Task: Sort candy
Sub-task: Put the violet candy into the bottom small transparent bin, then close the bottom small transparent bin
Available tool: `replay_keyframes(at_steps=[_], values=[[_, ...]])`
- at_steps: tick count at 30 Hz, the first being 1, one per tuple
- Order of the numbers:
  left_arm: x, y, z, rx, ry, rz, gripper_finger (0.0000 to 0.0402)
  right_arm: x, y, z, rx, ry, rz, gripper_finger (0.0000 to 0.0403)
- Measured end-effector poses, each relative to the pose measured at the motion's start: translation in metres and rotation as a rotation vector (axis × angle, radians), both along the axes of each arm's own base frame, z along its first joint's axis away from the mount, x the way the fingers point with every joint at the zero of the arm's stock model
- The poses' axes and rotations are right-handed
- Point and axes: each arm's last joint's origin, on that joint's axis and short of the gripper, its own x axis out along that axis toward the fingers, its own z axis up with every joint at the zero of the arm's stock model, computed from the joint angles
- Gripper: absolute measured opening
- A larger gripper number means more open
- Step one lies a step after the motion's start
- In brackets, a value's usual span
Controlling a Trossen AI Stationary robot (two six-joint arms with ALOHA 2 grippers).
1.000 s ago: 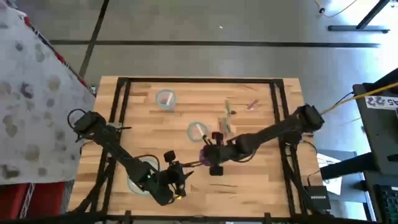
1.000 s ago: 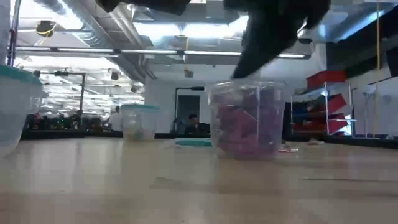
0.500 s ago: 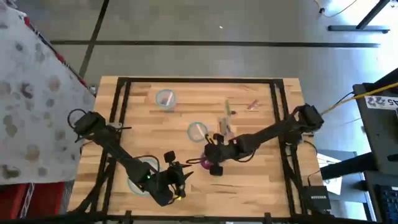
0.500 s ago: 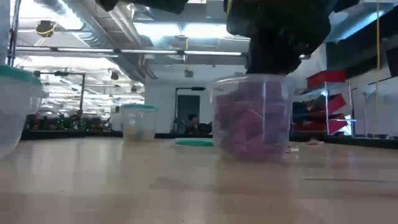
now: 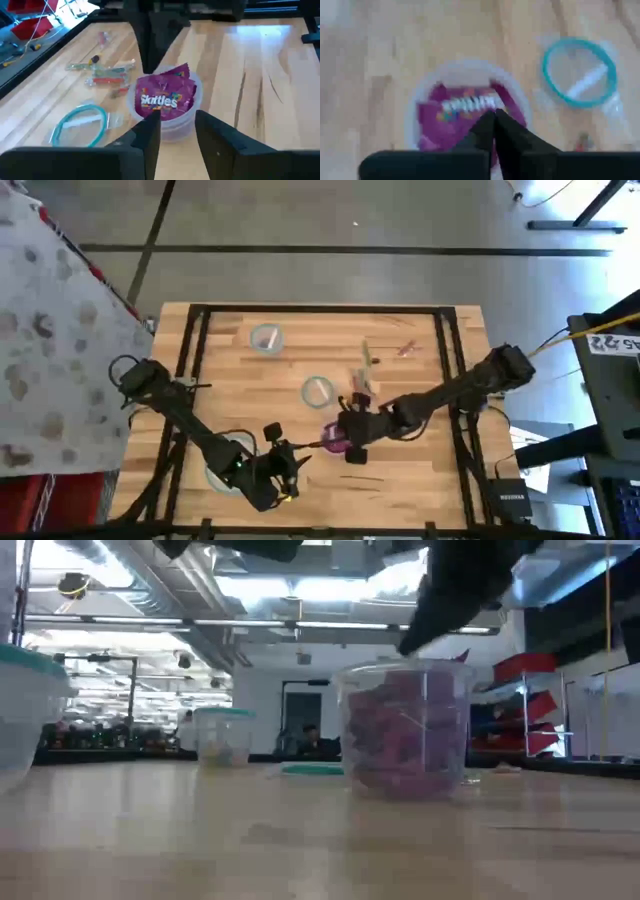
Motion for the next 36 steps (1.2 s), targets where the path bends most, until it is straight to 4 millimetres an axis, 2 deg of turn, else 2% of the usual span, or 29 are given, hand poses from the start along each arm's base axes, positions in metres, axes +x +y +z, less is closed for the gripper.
replay_keyframes(at_steps=[3, 9, 12, 16, 21, 27, 32, 36], values=[[0.000, 0.000, 0.000, -0.001, -0.001, 0.000, 0.0107, -0.001, 0.002, -0.014, 0.020, 0.028, 0.004, 0.0000], [0.004, 0.005, 0.000, 0.009, 0.001, 0.014, 0.0107, 0.005, 0.005, -0.020, 0.016, -0.002, 0.036, 0.0000], [0.007, 0.009, 0.000, 0.056, 0.025, 0.007, 0.0107, 0.007, 0.006, -0.017, -0.011, -0.007, 0.072, 0.0000], [0.015, 0.022, -0.001, 0.162, 0.100, -0.024, 0.0107, 0.008, 0.006, 0.003, -0.010, -0.056, 0.098, 0.0000], [0.029, 0.061, -0.010, 0.246, 0.324, -0.088, 0.0116, -0.007, 0.012, 0.026, -0.033, -0.073, 0.171, 0.0010], [0.033, 0.118, -0.024, 0.244, 0.667, -0.155, 0.0140, -0.038, 0.028, 0.047, -0.137, -0.092, 0.169, 0.0077], [0.048, 0.155, -0.028, 0.107, 0.707, -0.271, 0.0180, -0.055, 0.045, 0.049, -0.187, -0.117, 0.158, 0.0136], [0.055, 0.174, -0.043, 0.138, 0.755, -0.384, 0.0216, -0.063, 0.054, 0.045, -0.175, -0.126, 0.138, 0.0157]])
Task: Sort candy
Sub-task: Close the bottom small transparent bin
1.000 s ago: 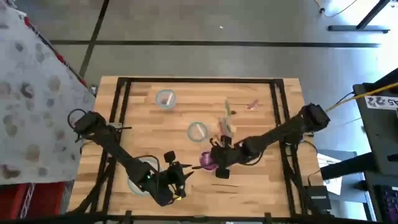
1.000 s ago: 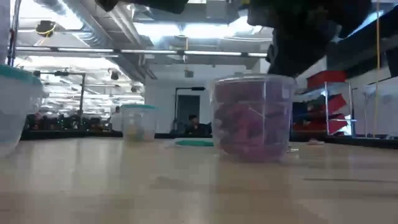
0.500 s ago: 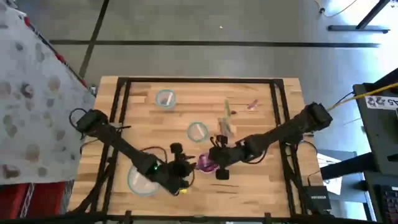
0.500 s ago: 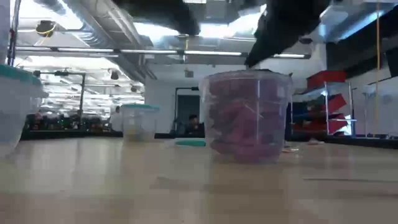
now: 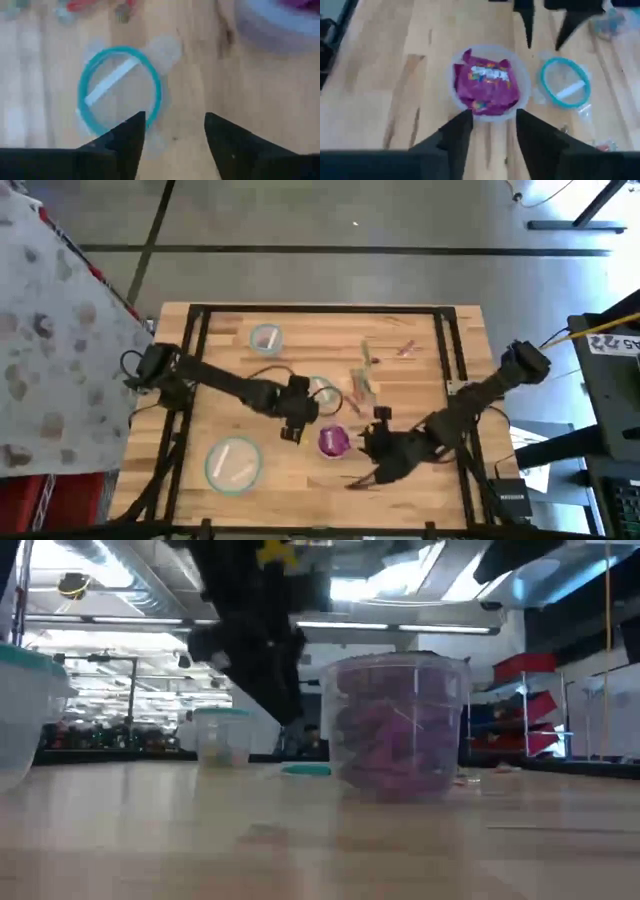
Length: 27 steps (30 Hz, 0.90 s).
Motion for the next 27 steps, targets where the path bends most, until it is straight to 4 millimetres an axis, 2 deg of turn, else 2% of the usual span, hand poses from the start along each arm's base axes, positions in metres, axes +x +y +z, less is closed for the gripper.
replay_keyframes(at_steps=[5, 9, 14, 22, 27], values=[[0.004, 0.016, -0.024, 0.065, 0.052, -0.091, 0.0235, -0.008, 0.008, -0.004, 0.024, -0.012, -0.025, 0.0161], [0.009, 0.027, -0.040, 0.078, 0.087, -0.118, 0.0221, -0.011, 0.013, -0.004, 0.061, -0.020, -0.043, 0.0161], [0.012, 0.039, -0.055, 0.010, 0.131, -0.115, 0.0165, -0.013, 0.017, -0.003, 0.102, -0.033, -0.061, 0.0161], [0.014, 0.041, -0.057, 0.002, 0.108, -0.070, 0.0023, -0.012, 0.024, 0.000, 0.158, -0.077, -0.051, 0.0161], [0.014, 0.030, -0.052, 0.006, 0.103, -0.055, 0.0014, -0.014, 0.025, 0.000, 0.168, -0.072, -0.040, 0.0161]])
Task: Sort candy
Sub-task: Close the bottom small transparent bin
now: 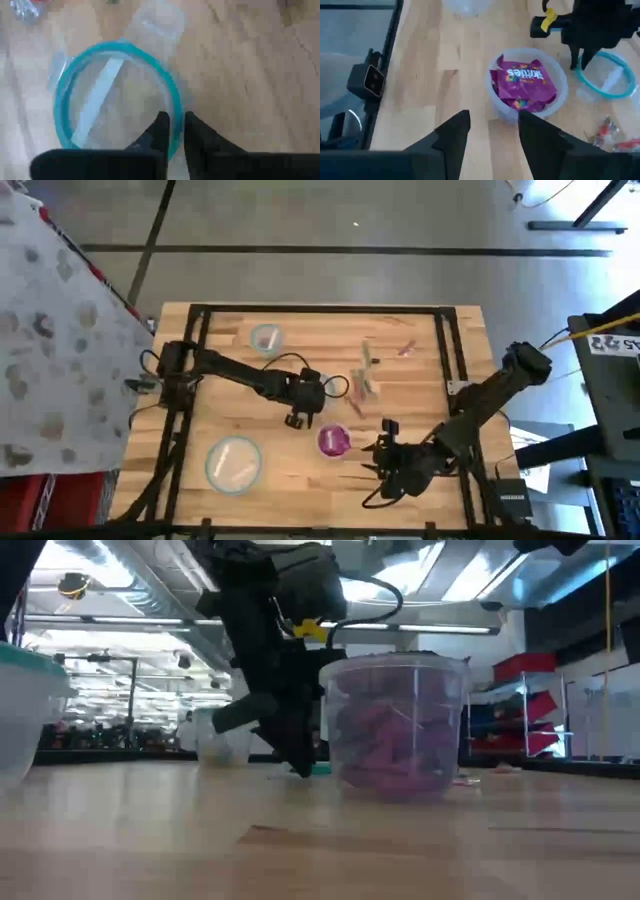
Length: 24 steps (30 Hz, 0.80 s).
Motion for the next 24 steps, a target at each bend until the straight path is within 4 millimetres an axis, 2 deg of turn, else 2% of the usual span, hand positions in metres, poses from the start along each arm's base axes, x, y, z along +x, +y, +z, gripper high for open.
replay_keyframes(at_steps=[5, 8, 14, 20, 24], values=[[-0.002, -0.015, 0.020, 0.011, -0.002, -0.019, 0.0013, -0.004, 0.004, 0.000, 0.000, 0.000, 0.017, 0.0161], [-0.001, -0.021, 0.039, 0.010, -0.012, -0.011, 0.0012, -0.004, 0.004, 0.000, -0.003, -0.002, 0.017, 0.0161], [-0.004, -0.032, 0.064, 0.105, 0.007, 0.034, 0.0011, -0.004, 0.004, 0.000, -0.009, 0.000, 0.014, 0.0161], [0.000, -0.048, 0.104, 0.157, -0.033, 0.045, 0.0011, -0.005, 0.005, -0.001, -0.005, 0.009, 0.025, 0.0161], [0.005, -0.065, 0.135, 0.139, -0.106, 0.029, 0.0010, -0.015, 0.010, -0.003, 0.005, 0.056, 0.045, 0.0161]])
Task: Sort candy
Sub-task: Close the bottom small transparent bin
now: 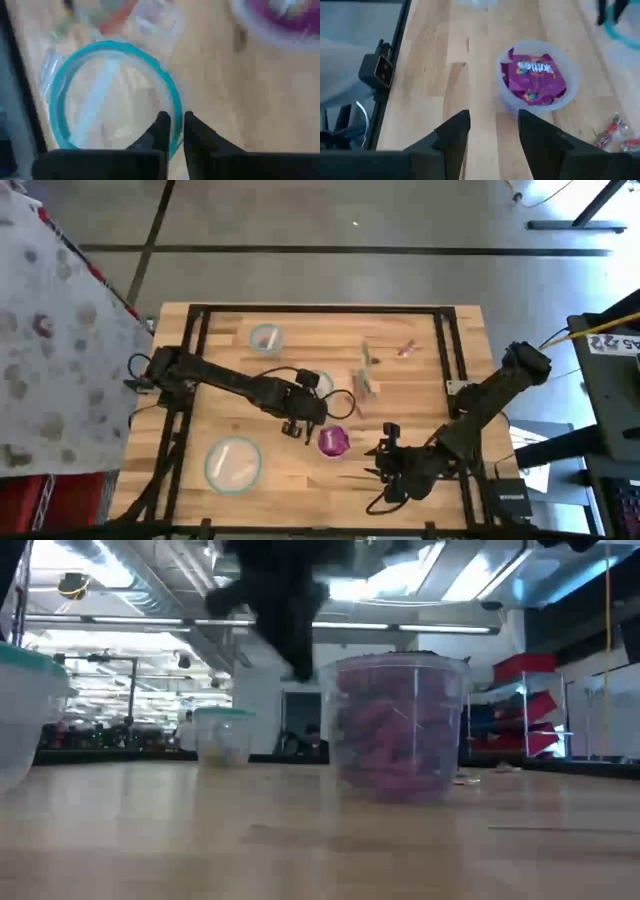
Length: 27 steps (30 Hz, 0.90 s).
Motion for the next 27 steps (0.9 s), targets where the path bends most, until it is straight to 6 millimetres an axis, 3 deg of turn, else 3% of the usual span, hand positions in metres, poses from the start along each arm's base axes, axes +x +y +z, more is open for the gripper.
replay_keyframes(at_steps=[8, 13, 17, 22, 27], values=[[0.000, -0.045, 0.057, -0.083, -0.183, -0.103, 0.0010, -0.033, 0.007, -0.004, 0.003, 0.079, -0.108, 0.0161], [0.000, -0.074, 0.072, -0.191, -0.303, -0.193, 0.0009, -0.043, 0.014, -0.003, -0.019, 0.000, -0.138, 0.0161], [-0.004, -0.090, 0.070, -0.234, -0.317, -0.194, 0.0008, -0.048, 0.018, -0.001, -0.048, -0.068, -0.151, 0.0161], [0.004, -0.100, 0.049, -0.272, -0.267, -0.171, 0.0008, -0.047, 0.017, -0.001, -0.060, -0.095, -0.167, 0.0161], [0.016, -0.098, 0.019, -0.322, -0.130, -0.176, 0.0008, -0.047, 0.017, 0.000, -0.070, -0.122, -0.180, 0.0161]])
